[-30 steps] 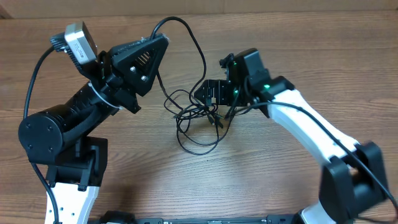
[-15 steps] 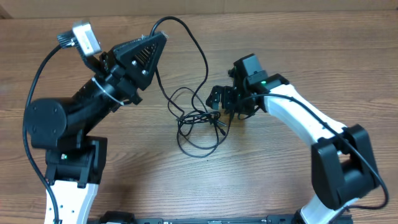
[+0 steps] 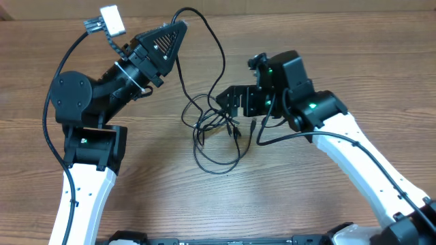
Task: Untangle cables
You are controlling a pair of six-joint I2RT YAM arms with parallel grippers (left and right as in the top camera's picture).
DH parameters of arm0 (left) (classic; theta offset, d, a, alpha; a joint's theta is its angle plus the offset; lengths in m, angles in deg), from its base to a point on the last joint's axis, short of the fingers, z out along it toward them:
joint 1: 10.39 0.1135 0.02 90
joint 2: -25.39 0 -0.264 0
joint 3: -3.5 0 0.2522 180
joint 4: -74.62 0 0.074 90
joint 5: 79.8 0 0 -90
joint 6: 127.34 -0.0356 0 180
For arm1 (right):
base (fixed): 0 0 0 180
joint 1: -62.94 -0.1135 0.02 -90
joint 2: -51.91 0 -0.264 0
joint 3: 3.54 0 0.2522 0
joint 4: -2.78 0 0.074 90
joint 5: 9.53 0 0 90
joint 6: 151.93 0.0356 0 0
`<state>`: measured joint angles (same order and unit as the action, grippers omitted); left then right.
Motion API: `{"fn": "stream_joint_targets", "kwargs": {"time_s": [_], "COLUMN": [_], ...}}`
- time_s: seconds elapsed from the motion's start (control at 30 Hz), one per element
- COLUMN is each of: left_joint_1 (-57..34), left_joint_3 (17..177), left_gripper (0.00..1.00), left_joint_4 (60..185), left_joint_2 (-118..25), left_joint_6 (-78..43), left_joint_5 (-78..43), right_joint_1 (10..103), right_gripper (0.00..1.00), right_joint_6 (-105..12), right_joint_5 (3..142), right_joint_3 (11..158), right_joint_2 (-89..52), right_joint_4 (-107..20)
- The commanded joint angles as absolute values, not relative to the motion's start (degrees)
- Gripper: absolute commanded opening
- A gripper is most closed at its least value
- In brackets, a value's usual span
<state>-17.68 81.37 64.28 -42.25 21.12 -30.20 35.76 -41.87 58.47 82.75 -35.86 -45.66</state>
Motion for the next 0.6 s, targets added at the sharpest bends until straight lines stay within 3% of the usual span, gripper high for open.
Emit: {"fn": "stream_joint_targets", "kwargs": {"time_s": [0.0,0.37,0.57], "left_joint_1": [-19.1,-20.6,-18.4], "left_joint_3": [82.3,82.3,82.4], "left_gripper": [0.04,0.04,0.04], "left_joint_4": [61.4,52.0,48.0], "left_joint_2": [-41.6,-41.6,-41.4], "left_joint_6": [23.8,30.8,32.4], "left_joint_5": [-30.0,-32.3,-33.3], "right_joint_1": [33.6,32.8,34.8], "right_gripper": [1.00,1.00,1.00], "right_joint_6": [-44.6,-41.3,-39.0], "right_joint_5": [62.0,65.2,79.1], "right_joint_3": [82.9,82.9,82.9], "right_joint_2": [-38.9,-53.6,-56.5], "right_joint_4": [-44.5,-41.8,-50.6]}}
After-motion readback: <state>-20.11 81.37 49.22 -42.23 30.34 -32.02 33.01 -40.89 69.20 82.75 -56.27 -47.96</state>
